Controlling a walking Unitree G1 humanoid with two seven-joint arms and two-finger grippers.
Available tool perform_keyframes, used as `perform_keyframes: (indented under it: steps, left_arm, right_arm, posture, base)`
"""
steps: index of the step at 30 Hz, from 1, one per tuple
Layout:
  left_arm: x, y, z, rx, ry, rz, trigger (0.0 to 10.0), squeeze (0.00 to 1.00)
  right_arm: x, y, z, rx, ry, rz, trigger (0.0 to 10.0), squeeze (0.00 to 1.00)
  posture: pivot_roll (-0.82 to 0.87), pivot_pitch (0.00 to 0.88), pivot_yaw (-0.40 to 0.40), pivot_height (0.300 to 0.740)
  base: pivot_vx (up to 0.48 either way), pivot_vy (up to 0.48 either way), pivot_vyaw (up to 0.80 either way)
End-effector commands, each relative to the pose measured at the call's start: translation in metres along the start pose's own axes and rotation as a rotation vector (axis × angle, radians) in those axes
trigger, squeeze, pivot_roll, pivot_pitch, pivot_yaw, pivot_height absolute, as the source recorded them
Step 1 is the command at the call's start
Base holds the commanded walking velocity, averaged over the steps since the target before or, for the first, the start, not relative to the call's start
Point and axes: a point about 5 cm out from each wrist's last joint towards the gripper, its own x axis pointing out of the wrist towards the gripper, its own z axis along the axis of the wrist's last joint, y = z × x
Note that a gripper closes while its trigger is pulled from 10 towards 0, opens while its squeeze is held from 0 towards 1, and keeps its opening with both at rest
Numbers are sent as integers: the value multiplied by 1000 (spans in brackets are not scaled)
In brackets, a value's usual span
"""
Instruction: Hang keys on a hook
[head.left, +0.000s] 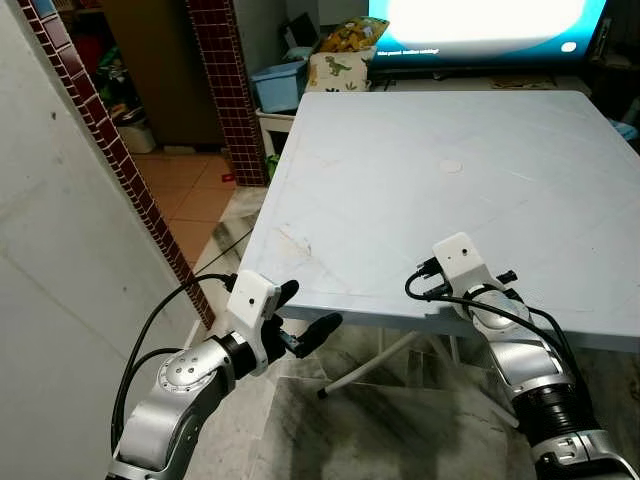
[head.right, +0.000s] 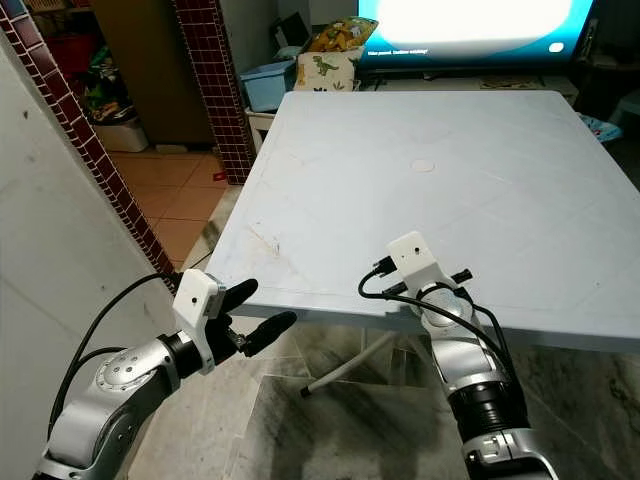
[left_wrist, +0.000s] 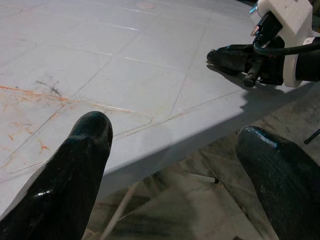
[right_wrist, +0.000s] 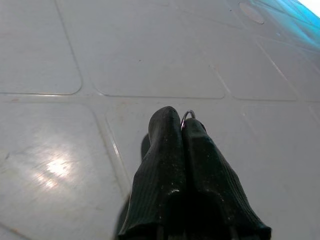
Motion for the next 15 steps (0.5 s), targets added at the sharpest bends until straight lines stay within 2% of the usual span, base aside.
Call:
perform_keyframes:
  steps: [1, 6, 7, 12, 15]
  left_arm:
    - [0, 2, 7, 28, -16, 11, 10000, 0]
    - [0, 2, 7, 31, -20, 19, 10000, 0]
    - [0, 2, 7, 30, -20, 20, 10000, 0]
    - [0, 2, 7, 32, -19, 20, 10000, 0]
    - [0, 3, 6, 32, -17, 22, 10000, 0]
  right_arm:
    - [2, -2, 7, -12, -25, -9, 0, 0]
    - [0, -7, 25, -131, -131, -74, 0, 0]
    - [-1, -9, 32, -195, -171, -98, 0, 0]
    - [-3, -10, 39, -269, -218, -133, 0, 0]
    - [-5, -10, 47, -363, -273, -147, 0, 0]
  posture:
    - [-32, 31, 113, 740]
    - [-33, 29, 115, 740]
    - [-33, 29, 115, 740]
    - [-33, 29, 115, 740]
    - [-32, 27, 117, 740]
  base:
    - [0, 0, 0]
    - [0, 0, 0]
    - [0, 0, 0]
    - [0, 0, 0]
    - [0, 0, 0]
